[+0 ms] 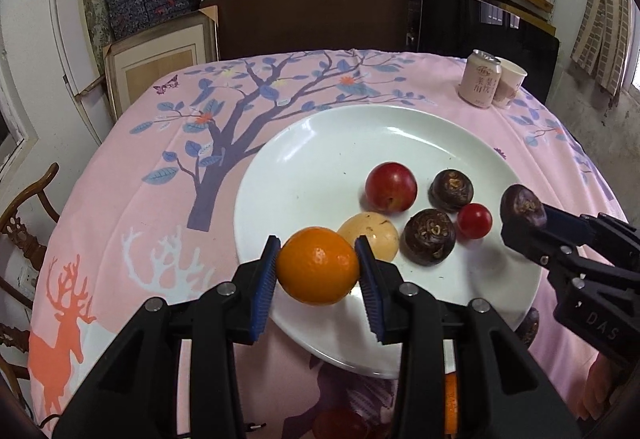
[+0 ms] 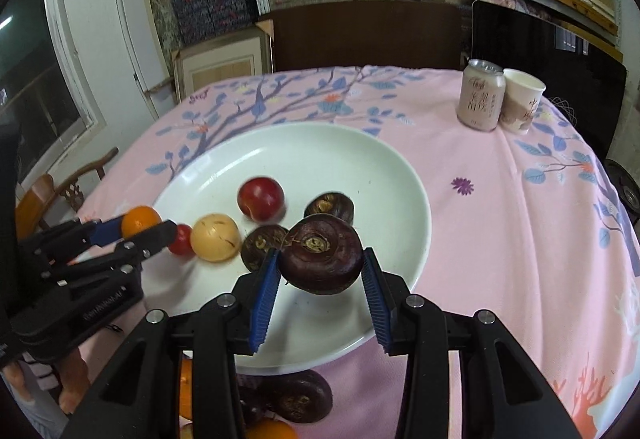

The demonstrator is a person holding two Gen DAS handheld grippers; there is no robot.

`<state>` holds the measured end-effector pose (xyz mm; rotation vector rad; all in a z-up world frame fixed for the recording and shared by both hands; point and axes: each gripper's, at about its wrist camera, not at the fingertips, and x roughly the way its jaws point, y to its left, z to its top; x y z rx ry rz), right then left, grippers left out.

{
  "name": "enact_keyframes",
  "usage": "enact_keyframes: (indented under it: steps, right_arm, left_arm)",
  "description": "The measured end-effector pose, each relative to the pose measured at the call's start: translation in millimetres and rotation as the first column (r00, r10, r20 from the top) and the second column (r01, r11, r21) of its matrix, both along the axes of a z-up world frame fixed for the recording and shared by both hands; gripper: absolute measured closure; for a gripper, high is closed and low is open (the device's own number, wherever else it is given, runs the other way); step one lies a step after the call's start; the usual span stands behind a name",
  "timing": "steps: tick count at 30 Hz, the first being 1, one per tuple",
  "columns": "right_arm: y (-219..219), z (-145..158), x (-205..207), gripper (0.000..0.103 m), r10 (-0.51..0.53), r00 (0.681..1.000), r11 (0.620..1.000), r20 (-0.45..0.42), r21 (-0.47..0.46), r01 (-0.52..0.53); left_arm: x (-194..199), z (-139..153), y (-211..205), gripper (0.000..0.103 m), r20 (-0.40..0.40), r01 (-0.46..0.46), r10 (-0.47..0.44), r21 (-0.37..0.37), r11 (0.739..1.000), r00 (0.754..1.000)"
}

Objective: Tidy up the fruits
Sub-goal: 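Carry the orange to the plate and release it while the right tool releases a dark plum there, then move both open tools back toward the fruit cluster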

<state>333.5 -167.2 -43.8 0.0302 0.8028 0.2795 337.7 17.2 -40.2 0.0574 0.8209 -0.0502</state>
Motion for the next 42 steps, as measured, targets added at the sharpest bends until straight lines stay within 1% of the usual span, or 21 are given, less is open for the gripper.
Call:
enact_keyframes:
  steps: [2, 4, 6, 7, 8, 10, 12, 14, 15, 16, 18, 25, 31, 32, 34, 35, 38, 42]
  right_arm:
    - [0, -3, 3, 0.059, 0.005, 1.000, 1.000, -0.016, 0.007, -0.005]
    - [-2, -4, 4, 0.055, 0.009, 1.000, 1.000, -0.018, 0.014, -0.009]
    - [-3, -2, 2, 0.045, 0.002, 1.000, 1.000, -0.006, 0.006, -0.002]
    - [-5, -2, 2, 0.044, 0.002, 1.000, 1.000, -0.004, 0.005, -0.002]
    - [-6, -1, 1, 0.044, 0.001, 1.000, 1.000, 0.001, 0.009, -0.001]
    - [-7, 0, 0, 0.044, 0.003, 1.000, 1.000, 0.004, 0.015, -0.003]
    - [-7, 3, -4, 0.042, 0.006, 1.000, 1.000, 0.012, 0.026, -0.007]
    - [-8, 5, -6, 0.039, 0.006, 1.000, 1.000, 0.019, 0.029, -0.007]
    - [-8, 5, -7, 0.038, 0.007, 1.000, 1.000, 0.021, 0.031, -0.007]
    - [-8, 5, -8, 0.038, 0.008, 1.000, 0.999, 0.022, 0.034, -0.009]
    - [-8, 6, -10, 0.038, 0.010, 1.000, 0.999, 0.024, 0.038, -0.010]
    - [-11, 9, -13, 0.037, 0.008, 1.000, 0.998, 0.030, 0.054, -0.010]
    - [-13, 14, -26, 0.037, 0.005, 0.999, 0.997, 0.046, 0.073, -0.008]
    - [-14, 15, -30, 0.037, 0.003, 0.999, 0.998, 0.055, 0.070, -0.007]
    - [-17, 15, -39, 0.032, -0.001, 0.998, 0.998, 0.066, 0.068, -0.004]
    - [-20, 13, -45, 0.031, -0.006, 0.998, 0.997, 0.068, 0.073, 0.001]
    - [-29, 9, -57, 0.031, -0.029, 0.997, 0.996, 0.065, 0.088, 0.023]
    - [-43, 8, -70, 0.030, -0.059, 0.996, 0.989, 0.061, 0.136, 0.050]
  left_arm:
    - [0, -1, 0, 0.065, -0.002, 0.003, -0.003, 0.003, 1.000, 1.000]
    - [0, -2, -2, 0.065, -0.002, 0.006, -0.006, 0.012, 1.000, 1.000]
    - [0, -4, -3, 0.065, -0.007, 0.008, -0.008, 0.017, 1.000, 1.000]
    - [0, -4, -3, 0.064, -0.006, 0.008, -0.008, 0.020, 1.000, 1.000]
    - [0, -4, -4, 0.061, -0.003, 0.005, -0.005, 0.025, 1.000, 1.000]
    - [-2, -2, -3, 0.048, 0.011, -0.003, 0.002, 0.030, 1.000, 1.000]
    - [-5, 1, -4, 0.043, 0.027, -0.007, 0.006, 0.038, 0.999, 1.000]
    - [-9, 3, -5, 0.042, 0.038, 0.003, -0.004, 0.041, 0.999, 0.999]
    - [-9, 3, -6, 0.039, 0.040, 0.004, -0.005, 0.042, 0.999, 0.999]
    - [-11, 4, -7, 0.034, 0.044, 0.002, -0.004, 0.046, 0.999, 0.999]
    - [-12, 5, -7, 0.029, 0.055, -0.006, 0.003, 0.056, 0.998, 0.998]
    - [-17, 6, -7, 0.029, 0.062, -0.006, 0.001, 0.075, 0.997, 0.998]
    - [-34, 9, -7, 0.029, 0.085, -0.004, -0.003, 0.091, 0.996, 0.996]
    - [-38, 10, -6, 0.029, 0.088, -0.006, -0.002, 0.087, 0.996, 0.996]
    - [-45, 11, -3, 0.027, 0.091, -0.009, 0.002, 0.073, 0.997, 0.996]
    - [-49, 11, -2, 0.026, 0.093, -0.011, 0.005, 0.068, 0.998, 0.996]
    - [-63, 10, 2, 0.025, 0.098, -0.025, 0.018, 0.069, 0.997, 0.995]
    - [-78, 8, 8, 0.023, 0.098, -0.043, 0.038, 0.054, 0.998, 0.994]
